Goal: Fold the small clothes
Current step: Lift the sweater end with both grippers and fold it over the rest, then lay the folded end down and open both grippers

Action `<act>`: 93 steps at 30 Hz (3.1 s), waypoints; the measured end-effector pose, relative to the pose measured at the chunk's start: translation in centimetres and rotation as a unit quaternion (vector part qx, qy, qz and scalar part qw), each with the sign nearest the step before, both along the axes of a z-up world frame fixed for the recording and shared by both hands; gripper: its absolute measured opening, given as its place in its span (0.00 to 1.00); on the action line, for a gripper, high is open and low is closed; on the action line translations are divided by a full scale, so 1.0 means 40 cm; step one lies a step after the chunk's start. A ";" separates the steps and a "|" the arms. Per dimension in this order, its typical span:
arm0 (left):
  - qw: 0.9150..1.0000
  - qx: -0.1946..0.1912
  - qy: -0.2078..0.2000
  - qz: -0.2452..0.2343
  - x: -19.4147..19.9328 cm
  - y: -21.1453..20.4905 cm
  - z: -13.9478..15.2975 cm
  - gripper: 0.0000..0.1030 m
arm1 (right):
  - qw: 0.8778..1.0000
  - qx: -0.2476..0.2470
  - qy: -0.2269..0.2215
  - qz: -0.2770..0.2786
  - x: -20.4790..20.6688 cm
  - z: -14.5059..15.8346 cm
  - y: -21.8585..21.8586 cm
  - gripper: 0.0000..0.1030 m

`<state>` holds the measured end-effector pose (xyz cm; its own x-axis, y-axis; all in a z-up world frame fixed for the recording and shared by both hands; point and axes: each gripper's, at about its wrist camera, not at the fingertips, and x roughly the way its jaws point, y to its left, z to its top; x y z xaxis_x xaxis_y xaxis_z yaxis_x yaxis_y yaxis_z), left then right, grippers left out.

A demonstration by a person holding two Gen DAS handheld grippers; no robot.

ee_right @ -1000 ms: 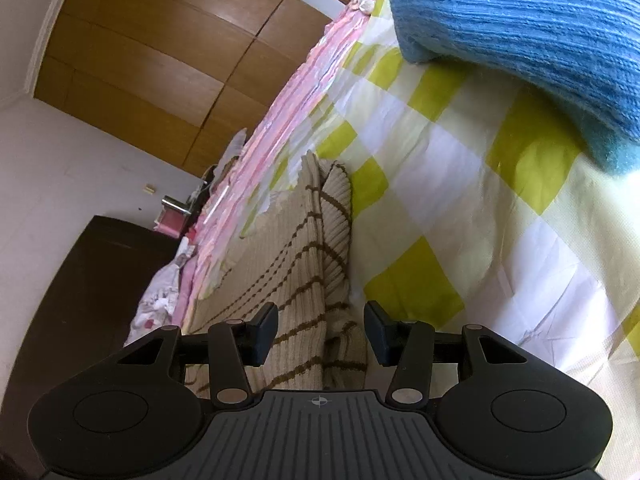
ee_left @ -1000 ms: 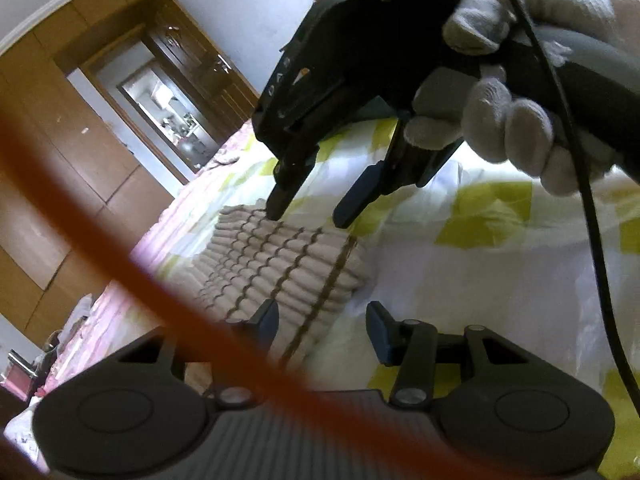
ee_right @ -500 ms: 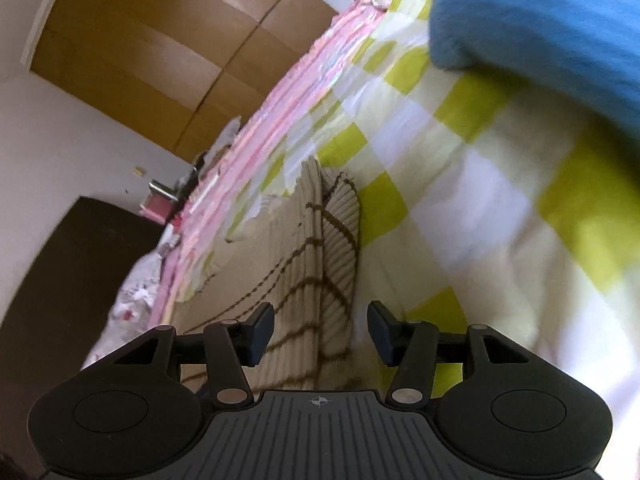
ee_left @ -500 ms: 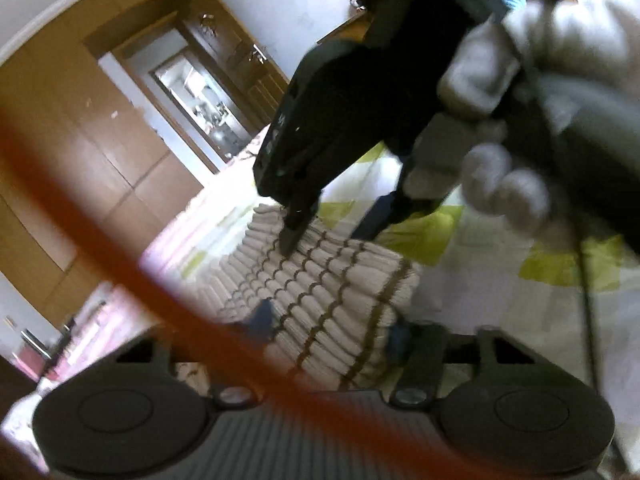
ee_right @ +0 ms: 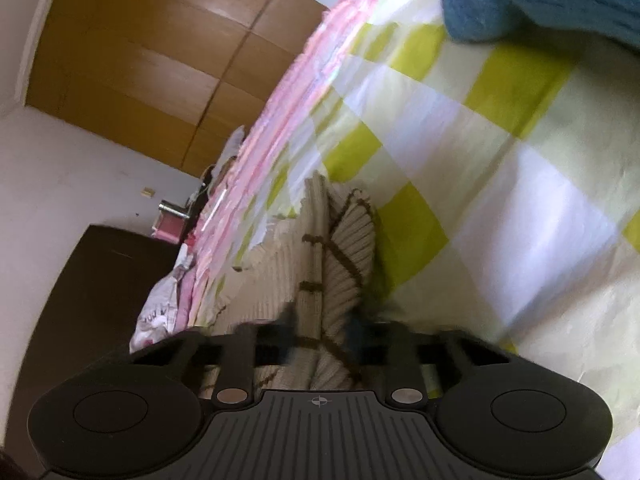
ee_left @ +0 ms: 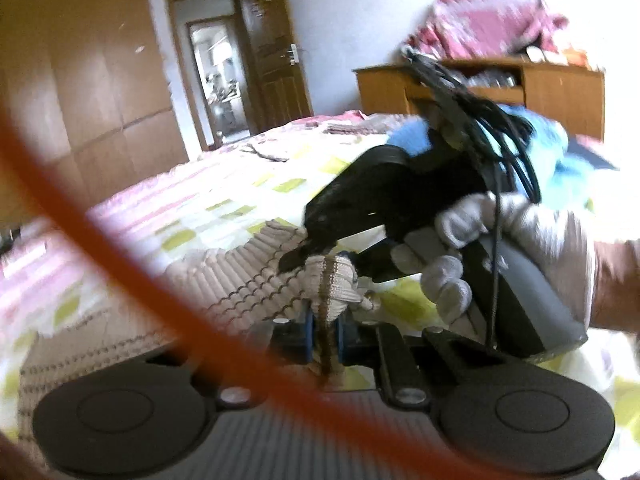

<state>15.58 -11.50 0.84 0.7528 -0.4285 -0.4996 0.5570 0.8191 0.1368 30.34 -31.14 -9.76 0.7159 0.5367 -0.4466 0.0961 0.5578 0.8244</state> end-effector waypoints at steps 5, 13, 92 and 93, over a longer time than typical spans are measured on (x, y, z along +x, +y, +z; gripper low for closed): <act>0.996 -0.083 0.032 0.031 0.010 0.110 0.047 0.18 | 0.999 0.012 -0.036 -0.006 -0.005 0.081 0.034 0.17; 0.979 -0.169 0.043 0.104 0.035 0.291 0.085 0.18 | 0.996 -0.006 -0.089 0.029 0.038 0.218 0.203 0.16; 0.932 -0.101 0.071 0.341 0.154 0.648 -0.032 0.51 | 0.892 -0.354 -0.145 0.240 -0.131 0.268 0.578 0.38; 0.934 -0.103 0.059 0.338 0.155 0.642 -0.016 0.51 | 0.893 -0.362 -0.145 0.225 -0.115 0.270 0.569 0.38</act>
<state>21.77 14.19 0.19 0.8304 0.0286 -0.5564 -0.0960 0.9911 -0.0924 25.75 -8.38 1.06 0.6429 0.4445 -0.6238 -0.4314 0.8830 0.1846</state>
